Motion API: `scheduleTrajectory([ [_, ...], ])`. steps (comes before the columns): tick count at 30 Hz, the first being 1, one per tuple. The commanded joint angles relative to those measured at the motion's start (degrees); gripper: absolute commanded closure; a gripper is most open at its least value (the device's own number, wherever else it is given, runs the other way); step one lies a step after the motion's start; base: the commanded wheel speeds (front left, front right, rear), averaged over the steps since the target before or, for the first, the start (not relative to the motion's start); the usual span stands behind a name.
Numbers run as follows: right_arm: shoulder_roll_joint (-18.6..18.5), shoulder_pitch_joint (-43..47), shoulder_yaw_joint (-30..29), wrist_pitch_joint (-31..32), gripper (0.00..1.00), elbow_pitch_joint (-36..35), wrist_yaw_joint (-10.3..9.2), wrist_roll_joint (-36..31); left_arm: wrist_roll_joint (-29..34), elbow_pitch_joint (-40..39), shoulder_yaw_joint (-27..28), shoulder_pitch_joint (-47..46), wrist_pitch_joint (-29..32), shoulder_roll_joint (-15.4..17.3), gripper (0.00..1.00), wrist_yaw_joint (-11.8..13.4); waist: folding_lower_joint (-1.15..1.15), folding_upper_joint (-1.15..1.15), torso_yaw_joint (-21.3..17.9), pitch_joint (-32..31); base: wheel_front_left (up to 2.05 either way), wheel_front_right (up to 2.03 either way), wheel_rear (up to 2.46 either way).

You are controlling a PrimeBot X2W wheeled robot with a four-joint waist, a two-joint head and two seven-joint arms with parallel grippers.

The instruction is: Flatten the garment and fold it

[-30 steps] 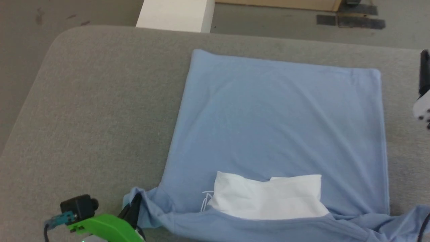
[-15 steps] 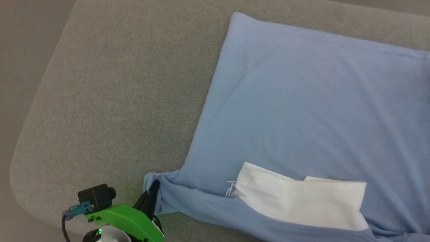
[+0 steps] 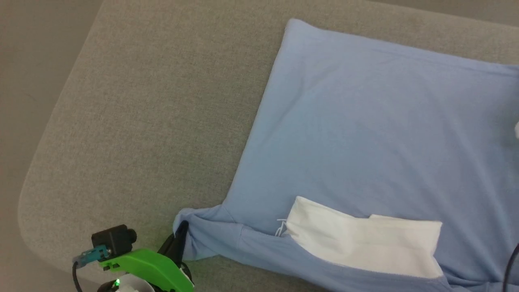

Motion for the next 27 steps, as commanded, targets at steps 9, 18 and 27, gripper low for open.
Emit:
scheduleTrajectory([
  [9,7.0,20.0,-2.9,-24.9,1.00,-10.6,-0.08,5.7,-0.6,-0.9,2.0,3.6,1.0,2.3,1.00,1.5,-0.01,0.00,-8.7,-10.0,0.00,0.00,0.00],
  [18,10.5,34.1,-11.2,-20.5,1.00,-17.9,-0.08,6.8,-0.9,-2.6,2.9,5.9,2.3,3.7,1.00,2.4,-0.01,0.00,-14.2,-13.6,0.00,0.00,0.00],
  [27,10.7,40.1,-12.4,-1.2,1.00,-13.8,-0.08,11.2,-0.9,-3.6,3.0,6.8,2.8,4.3,1.00,2.9,-0.01,0.00,-17.0,-14.3,0.00,0.00,0.00],
])
